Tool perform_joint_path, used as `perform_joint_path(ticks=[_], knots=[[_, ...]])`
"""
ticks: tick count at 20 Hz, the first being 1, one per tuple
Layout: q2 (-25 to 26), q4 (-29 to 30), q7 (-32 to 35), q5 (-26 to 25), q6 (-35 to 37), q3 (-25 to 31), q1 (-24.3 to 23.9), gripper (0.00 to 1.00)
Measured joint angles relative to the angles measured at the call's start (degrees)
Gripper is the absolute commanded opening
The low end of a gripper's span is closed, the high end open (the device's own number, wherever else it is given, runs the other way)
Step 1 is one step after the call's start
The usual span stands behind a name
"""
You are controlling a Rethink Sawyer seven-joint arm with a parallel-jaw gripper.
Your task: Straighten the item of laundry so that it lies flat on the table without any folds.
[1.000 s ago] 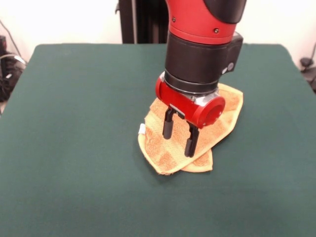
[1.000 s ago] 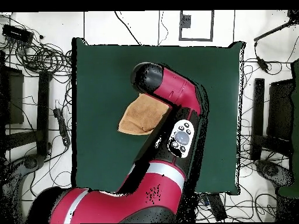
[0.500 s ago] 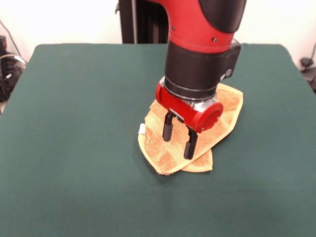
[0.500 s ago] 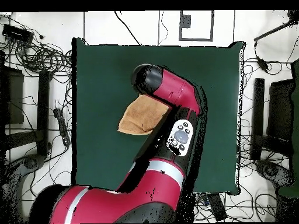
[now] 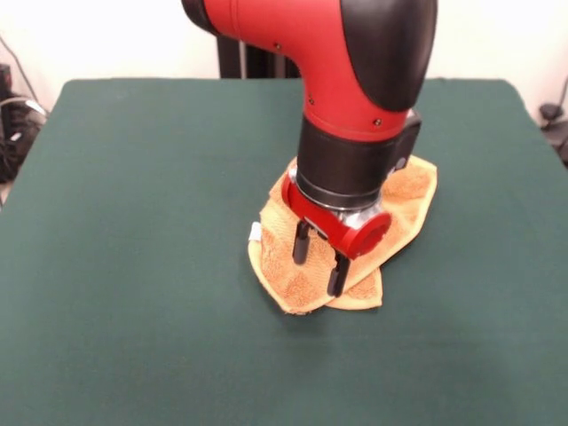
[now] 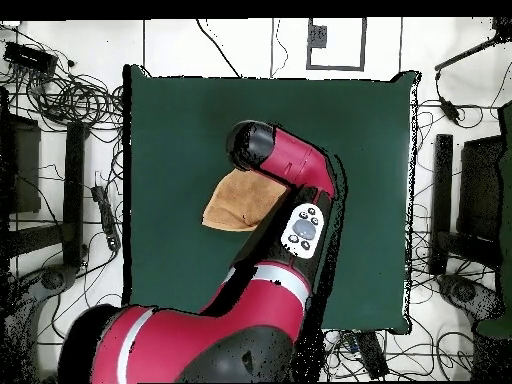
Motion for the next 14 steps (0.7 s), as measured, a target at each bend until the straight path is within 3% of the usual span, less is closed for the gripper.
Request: perform_joint_path(ticks=[14], knots=[[0.62, -0.01, 0.00, 0.16, 0.00, 0.00, 0.09, 1.00]])
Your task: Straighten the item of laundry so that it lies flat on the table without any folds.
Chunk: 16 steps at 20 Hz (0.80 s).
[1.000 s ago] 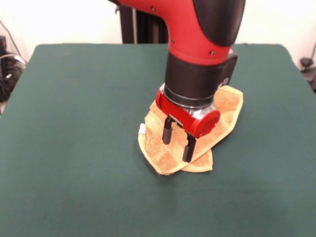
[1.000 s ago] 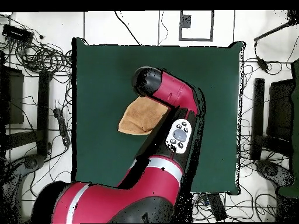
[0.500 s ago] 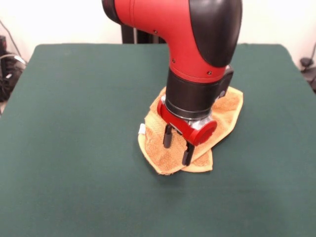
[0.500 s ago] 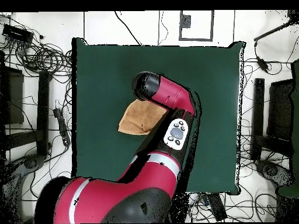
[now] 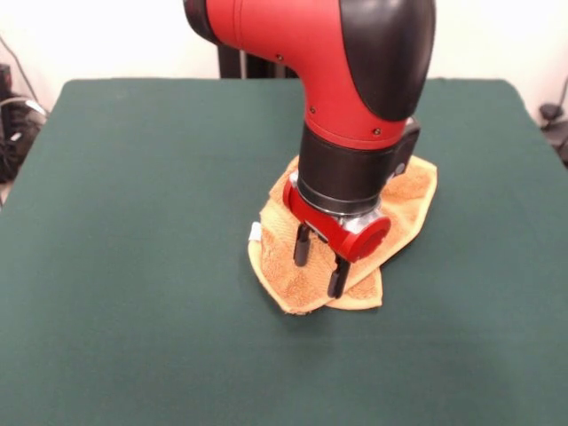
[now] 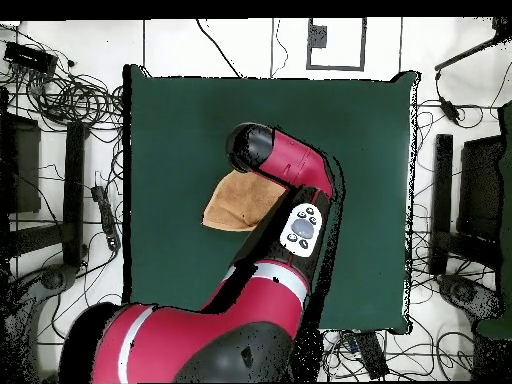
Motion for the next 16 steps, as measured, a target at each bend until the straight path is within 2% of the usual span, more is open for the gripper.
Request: perform_joint_path(ticks=[16], knots=[[2.15, -2.01, 0.01, 0.00, 3.07, -0.38, 0.00, 1.00]])
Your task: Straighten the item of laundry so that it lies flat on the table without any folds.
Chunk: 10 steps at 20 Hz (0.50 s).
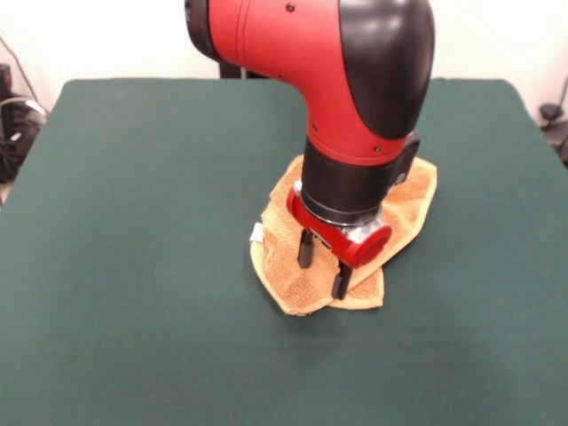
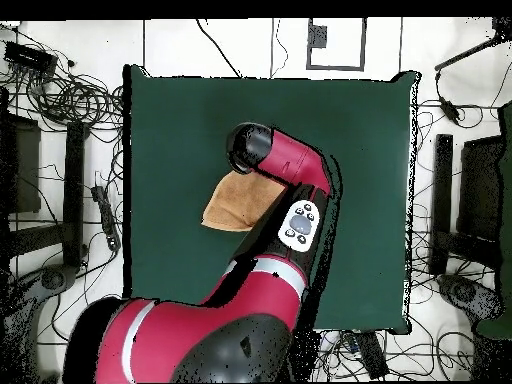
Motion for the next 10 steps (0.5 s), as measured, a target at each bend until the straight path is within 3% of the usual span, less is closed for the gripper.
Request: perform_joint_path(ticks=[10], knots=[[2.03, -3.52, 0.76, 0.00, 2.80, -1.51, 0.01, 1.00]])
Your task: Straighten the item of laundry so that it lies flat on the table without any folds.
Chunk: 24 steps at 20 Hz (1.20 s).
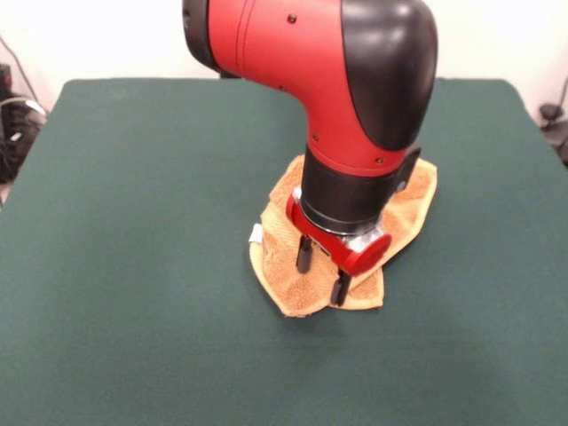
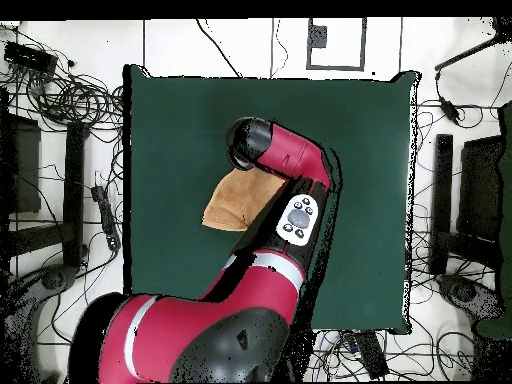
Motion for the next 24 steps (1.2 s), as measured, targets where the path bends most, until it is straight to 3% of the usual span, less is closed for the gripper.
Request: perform_joint_path(ticks=[12, 24], knots=[[0.68, -2.60, 5.19, -0.04, 3.38, -0.30, -0.01, 1.00], [0.84, -4.44, 6.28, -0.10, 4.99, -0.30, -0.11, 1.00]])
